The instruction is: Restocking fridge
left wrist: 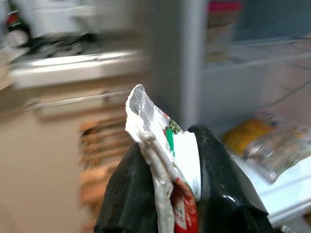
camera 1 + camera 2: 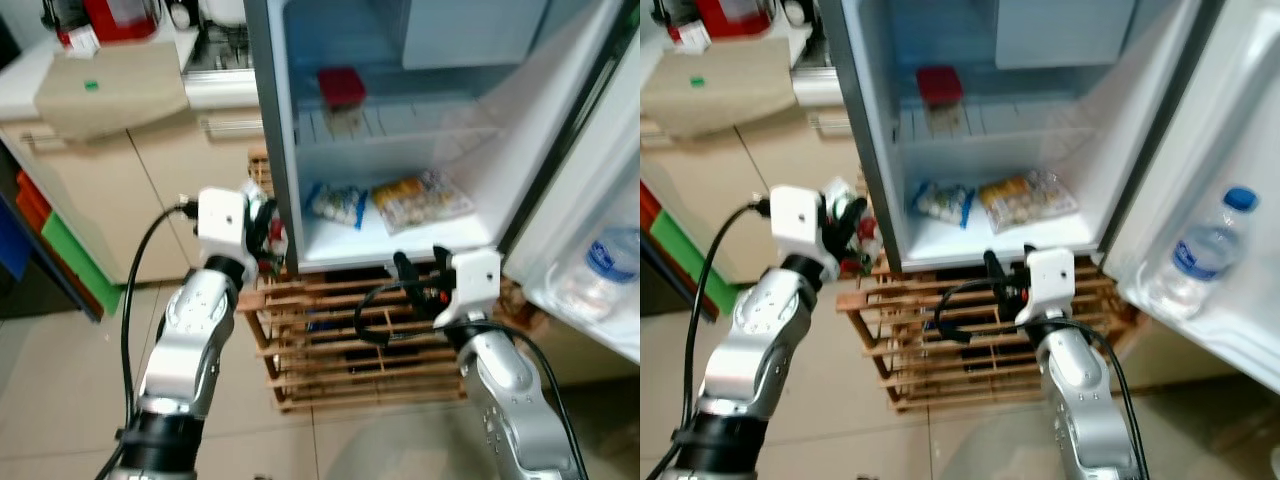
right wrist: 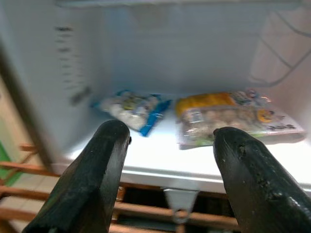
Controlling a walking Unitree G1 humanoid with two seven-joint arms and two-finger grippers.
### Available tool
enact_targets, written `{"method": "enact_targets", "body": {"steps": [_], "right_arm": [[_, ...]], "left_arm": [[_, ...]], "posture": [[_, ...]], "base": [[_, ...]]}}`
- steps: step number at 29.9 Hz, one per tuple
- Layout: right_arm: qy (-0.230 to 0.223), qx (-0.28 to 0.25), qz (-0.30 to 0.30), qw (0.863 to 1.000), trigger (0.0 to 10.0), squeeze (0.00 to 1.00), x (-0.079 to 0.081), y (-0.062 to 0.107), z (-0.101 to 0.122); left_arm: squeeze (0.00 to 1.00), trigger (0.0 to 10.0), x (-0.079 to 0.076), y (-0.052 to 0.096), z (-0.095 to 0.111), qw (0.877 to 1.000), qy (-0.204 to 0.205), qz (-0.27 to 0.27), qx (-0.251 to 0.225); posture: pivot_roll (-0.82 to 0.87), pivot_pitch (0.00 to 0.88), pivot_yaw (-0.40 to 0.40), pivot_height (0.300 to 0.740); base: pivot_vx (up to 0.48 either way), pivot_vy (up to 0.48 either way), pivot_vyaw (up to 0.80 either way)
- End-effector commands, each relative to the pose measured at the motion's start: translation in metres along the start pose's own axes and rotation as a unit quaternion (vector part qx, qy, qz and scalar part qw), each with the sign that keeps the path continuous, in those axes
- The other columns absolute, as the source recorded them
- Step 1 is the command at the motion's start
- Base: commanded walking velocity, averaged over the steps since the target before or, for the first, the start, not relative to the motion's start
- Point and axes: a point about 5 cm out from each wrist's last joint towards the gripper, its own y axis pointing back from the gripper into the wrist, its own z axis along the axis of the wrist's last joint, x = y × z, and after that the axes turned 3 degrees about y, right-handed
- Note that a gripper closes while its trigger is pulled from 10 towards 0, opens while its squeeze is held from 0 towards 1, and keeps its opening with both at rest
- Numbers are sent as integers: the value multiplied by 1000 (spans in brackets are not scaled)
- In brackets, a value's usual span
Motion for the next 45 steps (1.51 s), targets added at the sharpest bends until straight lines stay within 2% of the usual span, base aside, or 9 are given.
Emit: {"method": "enact_targets", "body": {"steps": [1,8,12,25,31,34,36,40,45], "right_arm": [[1,7,-10,1000,10000,0,-5,4,-2],[0,9,-9,1000,10000,0,-4,6,-3],[1,10,-9,1000,10000,0,-4,6,-3],[3,11,-7,1000,10000,0,-4,6,-4],[3,12,-3,1000,10000,0,-3,6,-5],[-2,12,12,1000,10000,0,1,7,-4],[-7,16,34,999,10000,0,6,9,-4],[-14,32,76,996,10000,0,15,18,-8],[-13,42,85,995,10000,0,16,24,-10]], "left_arm": [[0,10000,-6,-3,1,1000,-4,-24,2],[0,10000,-13,1,2,999,11,-42,-10],[0,10000,-16,3,3,999,20,-43,-18],[0,10000,-15,-2,4,999,22,-34,-23],[0,10000,-11,-4,1,1000,17,-21,-16],[0,10000,-7,-6,0,1000,10,-15,-13],[0,10000,-8,-5,-2,999,22,-25,-13],[0,10000,-10,-6,-8,1000,13,-28,-4],[0,10000,-12,-11,-13,1000,11,-28,-1]], "posture": [[-117,47,51,740],[-122,50,56,740],[-122,48,54,740],[-130,39,59,740],[-131,38,59,740],[-131,45,57,740],[-135,49,57,740],[-152,59,52,740],[-174,65,49,740]], "base": [[0,0,0],[0,0,0],[0,-374,0],[283,-368,0],[136,0,0],[0,0,0],[0,0,0],[0,0,0],[0,0,0]]}}
